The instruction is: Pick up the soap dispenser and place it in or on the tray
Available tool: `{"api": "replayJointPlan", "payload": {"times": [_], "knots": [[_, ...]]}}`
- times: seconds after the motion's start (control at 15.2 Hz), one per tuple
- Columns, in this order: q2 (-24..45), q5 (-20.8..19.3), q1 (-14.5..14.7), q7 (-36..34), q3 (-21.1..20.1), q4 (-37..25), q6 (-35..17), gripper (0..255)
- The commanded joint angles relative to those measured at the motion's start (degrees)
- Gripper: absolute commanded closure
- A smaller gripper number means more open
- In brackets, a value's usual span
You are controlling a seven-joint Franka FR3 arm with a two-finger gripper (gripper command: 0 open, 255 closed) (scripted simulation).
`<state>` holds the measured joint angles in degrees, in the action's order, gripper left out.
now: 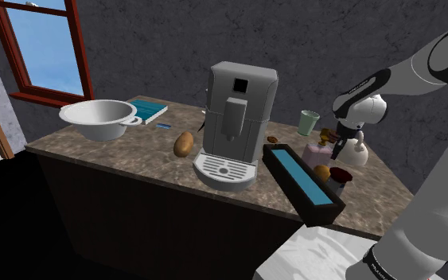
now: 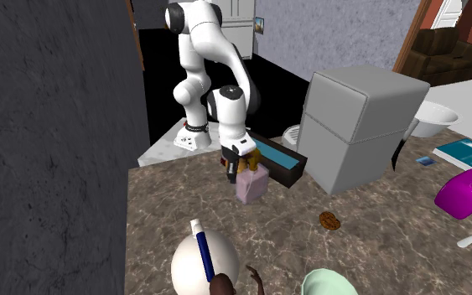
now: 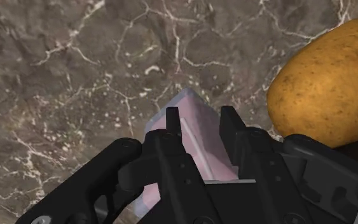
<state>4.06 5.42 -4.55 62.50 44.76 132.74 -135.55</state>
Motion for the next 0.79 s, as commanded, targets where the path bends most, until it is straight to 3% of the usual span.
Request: {"api": "replayJointPlan", "payload": {"times": [0.0, 0.2, 0.26, 0.53, 0.73], "knots": [[0.14, 0.15, 0.06, 0.07, -0.09, 0.04, -0.07, 255], [-0.84, -0.89, 0.21, -0.72, 0.04, -0.2, 0.82, 255], [-0.84, -0.89, 0.21, -0.72, 0.04, -0.2, 0.82, 0], [1.46, -0.33, 0.43, 14.92, -2.09, -8.34, 7.66, 0], [3.15, 1.28, 0.1, 16.05, -2.39, -7.44, 5.56, 0]]}}
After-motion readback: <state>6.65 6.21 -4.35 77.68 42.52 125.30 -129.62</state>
